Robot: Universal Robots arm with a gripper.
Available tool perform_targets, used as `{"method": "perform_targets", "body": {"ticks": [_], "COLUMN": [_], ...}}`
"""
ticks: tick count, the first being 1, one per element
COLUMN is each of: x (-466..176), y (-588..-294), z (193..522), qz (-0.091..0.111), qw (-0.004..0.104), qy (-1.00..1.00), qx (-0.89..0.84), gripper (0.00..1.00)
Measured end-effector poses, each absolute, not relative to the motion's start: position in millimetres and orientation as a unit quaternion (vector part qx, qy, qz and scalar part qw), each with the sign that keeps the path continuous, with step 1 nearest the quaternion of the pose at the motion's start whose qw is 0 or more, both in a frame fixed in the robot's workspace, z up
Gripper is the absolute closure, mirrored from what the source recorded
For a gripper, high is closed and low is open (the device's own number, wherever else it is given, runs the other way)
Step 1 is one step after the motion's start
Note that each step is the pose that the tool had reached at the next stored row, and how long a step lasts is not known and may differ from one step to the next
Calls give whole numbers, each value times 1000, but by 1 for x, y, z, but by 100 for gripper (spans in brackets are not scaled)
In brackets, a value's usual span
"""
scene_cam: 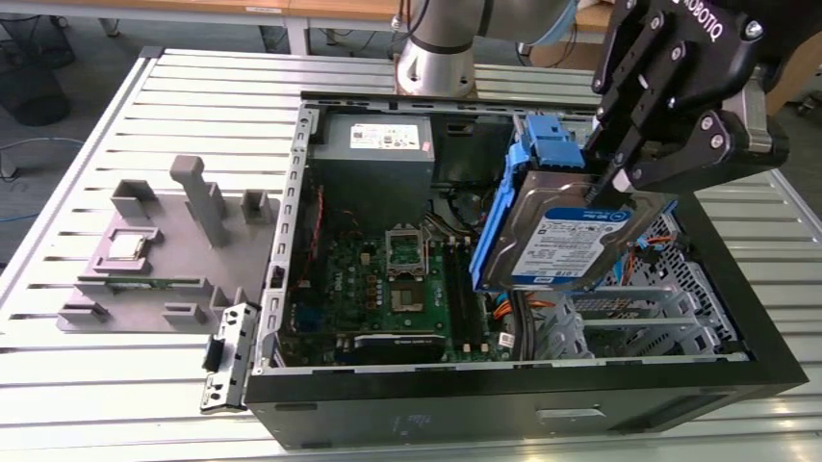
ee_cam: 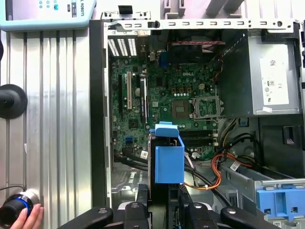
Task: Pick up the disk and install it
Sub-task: 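Insert the disk into the insertion slot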
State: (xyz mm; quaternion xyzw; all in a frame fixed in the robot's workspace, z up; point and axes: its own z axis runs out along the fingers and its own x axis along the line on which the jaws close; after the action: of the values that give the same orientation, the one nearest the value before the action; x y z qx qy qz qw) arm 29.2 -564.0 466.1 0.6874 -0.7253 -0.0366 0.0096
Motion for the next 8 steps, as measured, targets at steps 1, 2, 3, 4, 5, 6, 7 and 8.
{"method": "perform_targets", "body": {"ticks": [1, 2, 3, 4, 5, 6, 7, 8], "x": [30, 31, 31, 31, 31, 32, 33, 35], "y": [-565, -566, -567, -567, -567, -567, -567, -567], "z": [466, 466, 466, 466, 466, 466, 466, 466], "qz": [-37, -37, -37, -37, -37, -37, -37, -37], "qw": [10, 10, 10, 10, 10, 10, 10, 10], "qy": [-725, -725, -725, -725, -725, -725, -725, -725], "qx": [687, 687, 687, 687, 687, 687, 687, 687], "gripper": [65, 65, 65, 65, 65, 65, 65, 65]}}
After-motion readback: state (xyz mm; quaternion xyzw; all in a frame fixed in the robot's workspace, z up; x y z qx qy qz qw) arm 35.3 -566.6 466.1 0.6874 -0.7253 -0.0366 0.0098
